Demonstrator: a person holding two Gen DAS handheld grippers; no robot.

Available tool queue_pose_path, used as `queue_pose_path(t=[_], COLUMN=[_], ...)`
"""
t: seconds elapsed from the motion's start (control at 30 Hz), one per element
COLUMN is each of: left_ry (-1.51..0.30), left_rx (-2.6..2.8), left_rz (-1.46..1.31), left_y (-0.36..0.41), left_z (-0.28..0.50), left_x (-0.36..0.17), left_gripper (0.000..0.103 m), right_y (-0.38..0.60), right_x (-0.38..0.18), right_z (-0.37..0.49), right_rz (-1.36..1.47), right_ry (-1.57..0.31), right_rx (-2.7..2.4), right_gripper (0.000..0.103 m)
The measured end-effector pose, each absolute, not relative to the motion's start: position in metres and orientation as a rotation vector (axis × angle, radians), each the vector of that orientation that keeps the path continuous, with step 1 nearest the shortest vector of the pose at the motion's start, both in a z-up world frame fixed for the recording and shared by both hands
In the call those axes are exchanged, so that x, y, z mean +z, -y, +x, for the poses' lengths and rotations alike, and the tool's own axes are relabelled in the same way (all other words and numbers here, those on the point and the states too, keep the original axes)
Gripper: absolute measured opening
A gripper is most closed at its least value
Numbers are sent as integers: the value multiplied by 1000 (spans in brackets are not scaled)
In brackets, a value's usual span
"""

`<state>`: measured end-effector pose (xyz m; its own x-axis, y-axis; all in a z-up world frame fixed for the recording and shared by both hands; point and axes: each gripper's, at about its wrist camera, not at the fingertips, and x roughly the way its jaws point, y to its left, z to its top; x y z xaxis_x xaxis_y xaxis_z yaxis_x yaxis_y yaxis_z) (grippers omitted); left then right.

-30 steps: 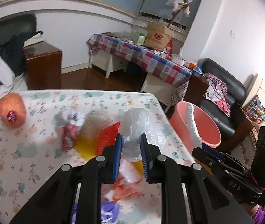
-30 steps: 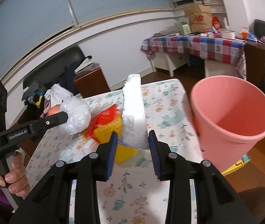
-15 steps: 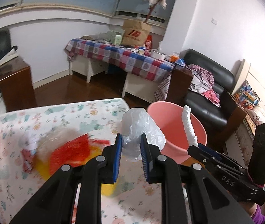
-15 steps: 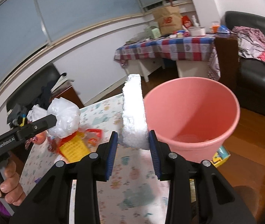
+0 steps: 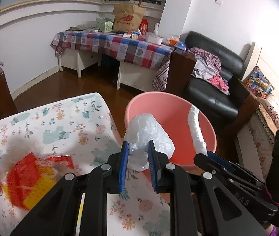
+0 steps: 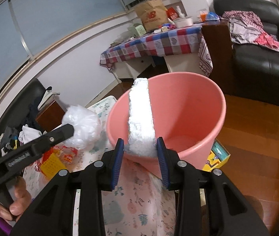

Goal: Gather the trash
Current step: 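Carry the plastic bag and foam strip over the pink bucket with both tools, then open both tools to drop the bag and foam strip into the bucket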

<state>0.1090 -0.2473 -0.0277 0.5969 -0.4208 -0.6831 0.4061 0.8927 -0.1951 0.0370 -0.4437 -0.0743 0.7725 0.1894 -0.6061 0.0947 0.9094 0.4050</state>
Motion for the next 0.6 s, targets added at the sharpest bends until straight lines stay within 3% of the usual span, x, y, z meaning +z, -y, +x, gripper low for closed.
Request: queue_pose_path(t=[0.6], left_ry=[-819], left_rx=[-524], left_rz=[84], left_y=[307], left_z=[127], left_x=[-43], left_gripper=[19], right_y=[466], right_x=[-86], right_z=[49], right_rz=[466], right_ry=[-722], right_rx=[1], right_gripper=[35])
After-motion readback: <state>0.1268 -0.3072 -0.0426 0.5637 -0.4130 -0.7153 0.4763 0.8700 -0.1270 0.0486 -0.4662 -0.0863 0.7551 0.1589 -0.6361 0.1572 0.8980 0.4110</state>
